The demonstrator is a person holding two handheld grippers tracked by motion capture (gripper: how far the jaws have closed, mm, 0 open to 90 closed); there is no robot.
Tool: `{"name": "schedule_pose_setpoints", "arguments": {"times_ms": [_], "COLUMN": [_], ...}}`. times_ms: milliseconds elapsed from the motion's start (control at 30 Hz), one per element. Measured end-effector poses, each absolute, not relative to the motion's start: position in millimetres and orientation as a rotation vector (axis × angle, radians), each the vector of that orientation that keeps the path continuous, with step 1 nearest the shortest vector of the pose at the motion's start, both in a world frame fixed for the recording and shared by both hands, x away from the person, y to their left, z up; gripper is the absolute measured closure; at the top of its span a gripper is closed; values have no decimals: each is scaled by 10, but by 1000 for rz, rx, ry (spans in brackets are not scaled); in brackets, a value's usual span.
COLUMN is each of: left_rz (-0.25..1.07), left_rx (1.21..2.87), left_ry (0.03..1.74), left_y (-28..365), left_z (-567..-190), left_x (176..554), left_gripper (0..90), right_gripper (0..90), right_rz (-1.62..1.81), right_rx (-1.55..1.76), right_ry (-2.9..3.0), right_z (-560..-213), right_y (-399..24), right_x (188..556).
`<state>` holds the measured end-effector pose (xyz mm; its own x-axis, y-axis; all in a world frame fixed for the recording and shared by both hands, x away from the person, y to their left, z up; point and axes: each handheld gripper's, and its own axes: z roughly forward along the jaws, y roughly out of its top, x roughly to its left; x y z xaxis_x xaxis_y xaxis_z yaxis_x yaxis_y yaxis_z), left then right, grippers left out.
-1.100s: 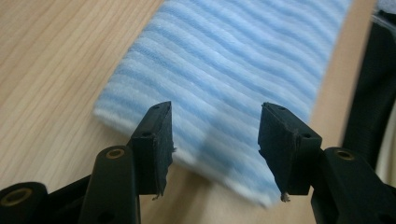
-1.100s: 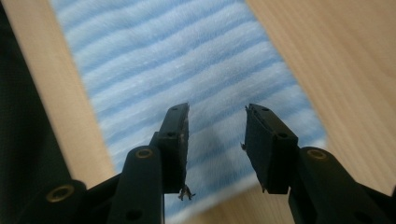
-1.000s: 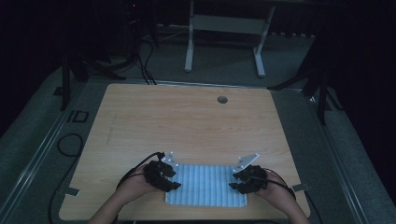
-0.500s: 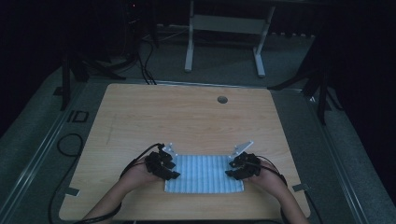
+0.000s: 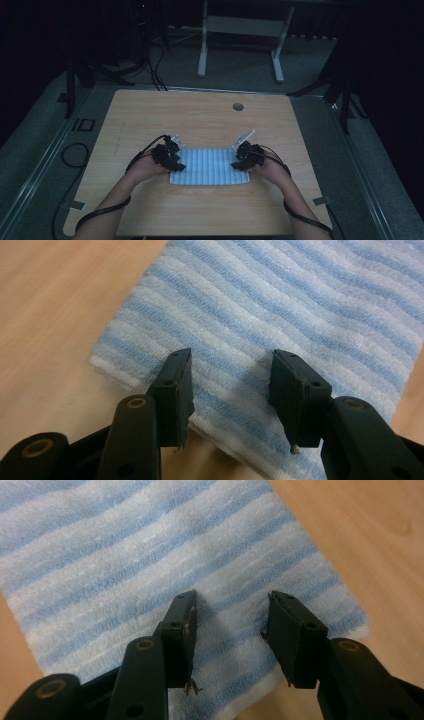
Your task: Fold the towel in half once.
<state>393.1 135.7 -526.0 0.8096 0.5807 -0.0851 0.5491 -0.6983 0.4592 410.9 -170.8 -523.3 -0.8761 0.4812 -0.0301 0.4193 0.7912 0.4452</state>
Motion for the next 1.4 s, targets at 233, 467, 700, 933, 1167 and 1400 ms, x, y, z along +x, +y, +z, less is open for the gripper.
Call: {"name": "schedule_pose_setpoints", "arguments": {"times_ms": [233, 467, 700, 933, 1167, 1400], "left_rz": [104, 124, 142, 136, 163, 185], "left_rx": [2505, 2510, 2493, 2446, 2387, 2359], "left_ry": [885, 924, 971, 968, 979, 998], "left_y": [1433, 1473, 1500, 1527, 1573, 1604], "left_z": [-5263, -5255, -5249, -5161, -5103, -5065], "left_x": [4140, 4295, 4356, 4262, 4170, 4134], "left_gripper": [513, 512, 499, 409, 260, 152], "right_gripper": [545, 543, 536, 480, 349, 268], "right_rz": [634, 608, 583, 659, 790, 809], "right_rx": [763, 777, 788, 781, 822, 851], "right_ry": [2828, 2832, 2832, 2807, 2728, 2717], "right_z": [-5227, -5216, -5205, -5102, -4919, -4884], "right_y": [-1584, -1494, -1417, -1477, -1582, -1624], "right_x": [4357, 4548, 4665, 4597, 4524, 4514]}}
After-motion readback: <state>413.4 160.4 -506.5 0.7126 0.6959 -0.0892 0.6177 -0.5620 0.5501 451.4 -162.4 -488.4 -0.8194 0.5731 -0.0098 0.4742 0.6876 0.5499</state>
